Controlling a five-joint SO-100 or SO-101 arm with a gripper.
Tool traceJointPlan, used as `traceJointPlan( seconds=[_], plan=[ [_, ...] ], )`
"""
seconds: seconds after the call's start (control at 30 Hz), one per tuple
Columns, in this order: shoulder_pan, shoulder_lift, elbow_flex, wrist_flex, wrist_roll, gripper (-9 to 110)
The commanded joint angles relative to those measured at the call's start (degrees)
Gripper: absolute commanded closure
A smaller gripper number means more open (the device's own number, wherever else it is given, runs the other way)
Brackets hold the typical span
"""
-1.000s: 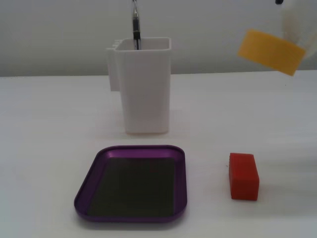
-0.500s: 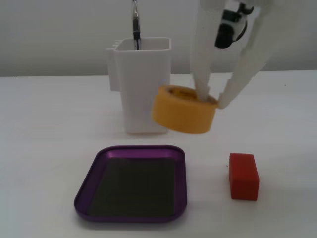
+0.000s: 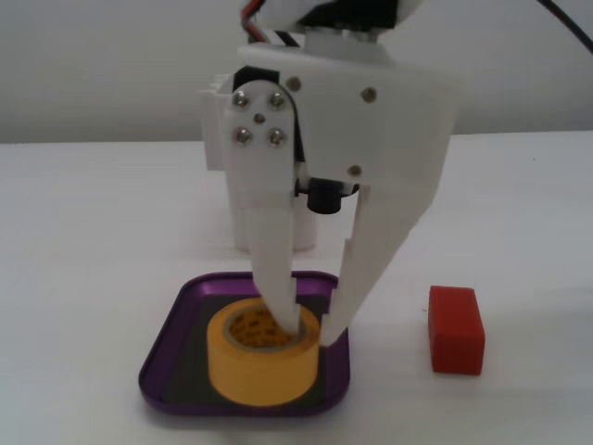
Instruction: Grab up the yellow tape and put it in the box.
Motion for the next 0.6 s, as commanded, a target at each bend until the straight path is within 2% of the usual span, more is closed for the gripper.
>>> traceJointPlan(
  seconds=[0.0,0.27,0.57],
  plan=[
    [3.34,-2.81,-9.23,2.46,-0.35,102],
    [5.1,-8.96,-19.78,7.73,-0.35,102],
    [3.16,-9.32,-19.6,9.4,-0.35,102]
  ],
)
